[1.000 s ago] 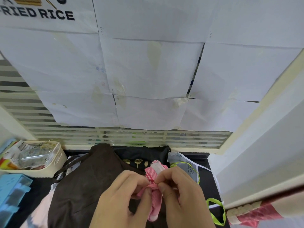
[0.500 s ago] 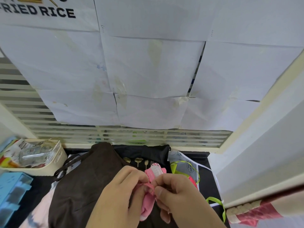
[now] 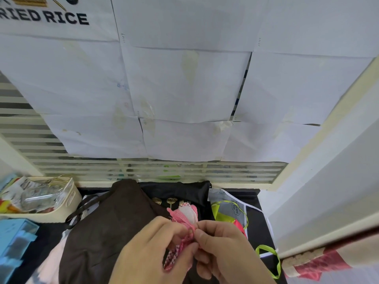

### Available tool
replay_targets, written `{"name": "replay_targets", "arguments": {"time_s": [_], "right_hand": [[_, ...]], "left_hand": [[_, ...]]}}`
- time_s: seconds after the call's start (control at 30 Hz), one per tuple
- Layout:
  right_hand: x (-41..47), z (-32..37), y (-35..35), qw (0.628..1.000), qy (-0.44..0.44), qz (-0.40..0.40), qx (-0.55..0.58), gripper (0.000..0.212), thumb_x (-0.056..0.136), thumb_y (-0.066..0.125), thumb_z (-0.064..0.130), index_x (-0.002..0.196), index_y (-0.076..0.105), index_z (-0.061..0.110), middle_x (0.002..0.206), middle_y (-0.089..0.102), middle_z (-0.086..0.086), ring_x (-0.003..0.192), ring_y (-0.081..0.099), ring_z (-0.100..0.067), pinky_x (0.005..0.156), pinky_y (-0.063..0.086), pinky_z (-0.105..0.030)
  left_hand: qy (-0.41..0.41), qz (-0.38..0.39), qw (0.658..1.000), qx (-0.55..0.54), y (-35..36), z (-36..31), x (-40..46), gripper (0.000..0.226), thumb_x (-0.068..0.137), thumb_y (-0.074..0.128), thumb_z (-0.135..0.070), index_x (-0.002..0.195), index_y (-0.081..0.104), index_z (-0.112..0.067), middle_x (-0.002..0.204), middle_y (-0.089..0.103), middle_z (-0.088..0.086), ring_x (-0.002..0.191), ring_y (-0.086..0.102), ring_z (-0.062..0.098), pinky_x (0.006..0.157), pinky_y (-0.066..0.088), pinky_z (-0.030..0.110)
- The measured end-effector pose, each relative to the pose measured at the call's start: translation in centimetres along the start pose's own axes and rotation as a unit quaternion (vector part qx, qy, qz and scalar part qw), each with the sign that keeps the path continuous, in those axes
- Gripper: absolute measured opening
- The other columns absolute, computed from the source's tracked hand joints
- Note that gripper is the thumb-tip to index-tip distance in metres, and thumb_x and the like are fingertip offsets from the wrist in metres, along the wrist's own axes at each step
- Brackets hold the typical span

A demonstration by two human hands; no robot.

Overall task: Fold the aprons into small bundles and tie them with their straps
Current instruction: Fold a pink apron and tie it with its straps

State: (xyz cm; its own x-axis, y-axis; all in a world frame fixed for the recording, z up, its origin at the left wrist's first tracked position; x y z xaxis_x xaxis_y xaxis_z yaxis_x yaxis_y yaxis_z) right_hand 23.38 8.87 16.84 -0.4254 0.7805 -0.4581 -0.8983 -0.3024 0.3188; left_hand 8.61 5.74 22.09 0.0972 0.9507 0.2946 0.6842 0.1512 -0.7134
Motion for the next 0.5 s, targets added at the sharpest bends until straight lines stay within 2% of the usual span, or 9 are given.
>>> {"name": "replay_targets", "arguments": {"time_s": [0.17,0.27,0.37,0.43,0.5], "right_hand": [[0.03,-0.28,-0.07,1.0,-0.012,-0.02,-0.007,0.017,0.079,0.066,0.021,0.08,0.075,0.007,0.057,0.046,-0.01,0.045,0.036,-0.021,0.04,0.035,-0.029],[-0.03,-0.24,-0.05,0.999,-0.019,-0.026,-0.013,0.017,0.079,0.066,0.02,0.08,0.074,0.006,0.054,0.045,-0.008,0.044,0.035,-0.02,0.04,0.034,-0.029],[-0.03,-0.14,-0.2,0.999,-0.031,-0.02,-0.014,0.015,0.079,0.067,0.017,0.082,0.072,0.004,0.054,0.045,-0.008,0.044,0.037,-0.02,0.043,0.035,-0.03],[-0.11,-0.07,-0.24,0.999,-0.047,-0.013,-0.014,0.012,0.08,0.067,0.014,0.084,0.072,0.003,0.054,0.045,-0.009,0.043,0.039,-0.021,0.046,0.036,-0.031],[-0.3,0.21,-0.24,0.997,-0.075,-0.018,0.0,0.01,0.081,0.064,0.009,0.086,0.071,0.005,0.057,0.048,-0.012,0.043,0.041,-0.021,0.048,0.038,-0.032]], "left_hand": [[-0.021,0.017,1.0,-0.002,0.63,0.43,0.25,0.01,0.075,0.065,-0.056,0.076,0.068,-0.047,0.081,0.063,-0.031,0.066,0.061,-0.013,0.055,0.045,0.006],[-0.031,0.018,0.999,-0.014,0.87,0.41,0.14,0.006,0.079,0.067,-0.049,0.078,0.067,-0.043,0.083,0.063,-0.027,0.064,0.063,-0.008,0.053,0.048,0.012],[-0.019,0.028,0.999,-0.026,0.86,0.42,-0.01,0.019,0.086,0.076,-0.03,0.076,0.063,-0.039,0.084,0.061,-0.019,0.062,0.064,0.001,0.052,0.053,0.019],[-0.03,0.018,0.999,-0.042,0.87,0.78,-0.11,0.031,0.083,0.082,-0.011,0.072,0.064,-0.033,0.08,0.062,-0.012,0.06,0.064,0.007,0.05,0.055,0.021],[-0.053,-0.011,0.997,-0.058,0.47,1.2,-0.06,0.035,0.08,0.083,-0.001,0.068,0.064,-0.028,0.075,0.06,-0.006,0.057,0.062,0.011,0.048,0.053,0.019]]}}
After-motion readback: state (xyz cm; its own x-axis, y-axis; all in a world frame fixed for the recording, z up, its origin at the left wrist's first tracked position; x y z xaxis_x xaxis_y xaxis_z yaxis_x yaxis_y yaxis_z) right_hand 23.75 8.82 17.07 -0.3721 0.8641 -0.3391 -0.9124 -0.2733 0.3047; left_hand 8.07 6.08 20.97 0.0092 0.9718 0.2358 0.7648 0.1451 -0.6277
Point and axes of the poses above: each hand's wrist, its own x-axis towards the middle knuckle, its own y-axis out of the palm, z = x × y, the point moved 5 cm from there along x, towards the middle knuckle
